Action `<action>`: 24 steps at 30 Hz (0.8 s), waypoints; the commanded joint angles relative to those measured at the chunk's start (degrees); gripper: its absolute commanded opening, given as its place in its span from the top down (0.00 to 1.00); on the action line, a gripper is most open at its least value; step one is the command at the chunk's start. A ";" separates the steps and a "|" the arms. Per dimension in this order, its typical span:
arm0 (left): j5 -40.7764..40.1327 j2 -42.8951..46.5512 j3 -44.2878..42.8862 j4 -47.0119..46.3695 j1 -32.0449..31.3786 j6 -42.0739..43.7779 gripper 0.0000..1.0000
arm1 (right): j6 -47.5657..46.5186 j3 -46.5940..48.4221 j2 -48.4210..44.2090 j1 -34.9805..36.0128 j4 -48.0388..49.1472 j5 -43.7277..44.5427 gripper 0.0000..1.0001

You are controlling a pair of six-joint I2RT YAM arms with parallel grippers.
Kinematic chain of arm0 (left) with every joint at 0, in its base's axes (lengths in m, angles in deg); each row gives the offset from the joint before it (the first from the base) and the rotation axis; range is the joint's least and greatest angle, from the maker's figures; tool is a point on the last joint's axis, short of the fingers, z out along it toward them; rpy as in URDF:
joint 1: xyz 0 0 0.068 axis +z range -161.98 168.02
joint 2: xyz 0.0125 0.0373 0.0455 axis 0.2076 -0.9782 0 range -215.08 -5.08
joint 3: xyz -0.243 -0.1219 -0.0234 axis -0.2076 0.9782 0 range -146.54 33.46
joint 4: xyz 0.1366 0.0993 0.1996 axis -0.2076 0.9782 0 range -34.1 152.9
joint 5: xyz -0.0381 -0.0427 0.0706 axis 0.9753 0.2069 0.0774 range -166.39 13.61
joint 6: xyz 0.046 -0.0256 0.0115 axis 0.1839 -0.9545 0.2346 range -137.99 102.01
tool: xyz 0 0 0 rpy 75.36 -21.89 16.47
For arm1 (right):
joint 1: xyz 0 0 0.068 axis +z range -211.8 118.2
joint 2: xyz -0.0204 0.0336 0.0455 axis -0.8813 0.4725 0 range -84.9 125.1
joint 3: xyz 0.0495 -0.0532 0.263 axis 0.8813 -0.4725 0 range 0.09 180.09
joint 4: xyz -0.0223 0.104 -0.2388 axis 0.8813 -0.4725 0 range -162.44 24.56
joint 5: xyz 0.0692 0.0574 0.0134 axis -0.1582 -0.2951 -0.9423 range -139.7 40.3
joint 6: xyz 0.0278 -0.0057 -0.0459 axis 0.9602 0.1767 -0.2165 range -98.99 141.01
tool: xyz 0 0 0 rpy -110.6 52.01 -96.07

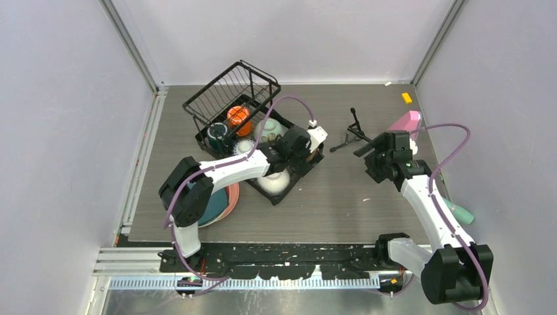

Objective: Load the mixed dishes into the dish rack
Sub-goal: Turn the bowl upside down on the dish rack.

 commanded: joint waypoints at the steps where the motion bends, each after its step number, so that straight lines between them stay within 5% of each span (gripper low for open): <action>1: 2.25 -1.90 -0.12 2.81 -0.83 0.24 0.04 | 0.84 0.93 0.63 -1.35 3.44 -3.57 0.23; 24: -23.68 -2.57 -2.72 4.61 -4.48 19.45 0.26 | -0.99 -2.38 0.34 -1.79 6.34 -6.20 0.23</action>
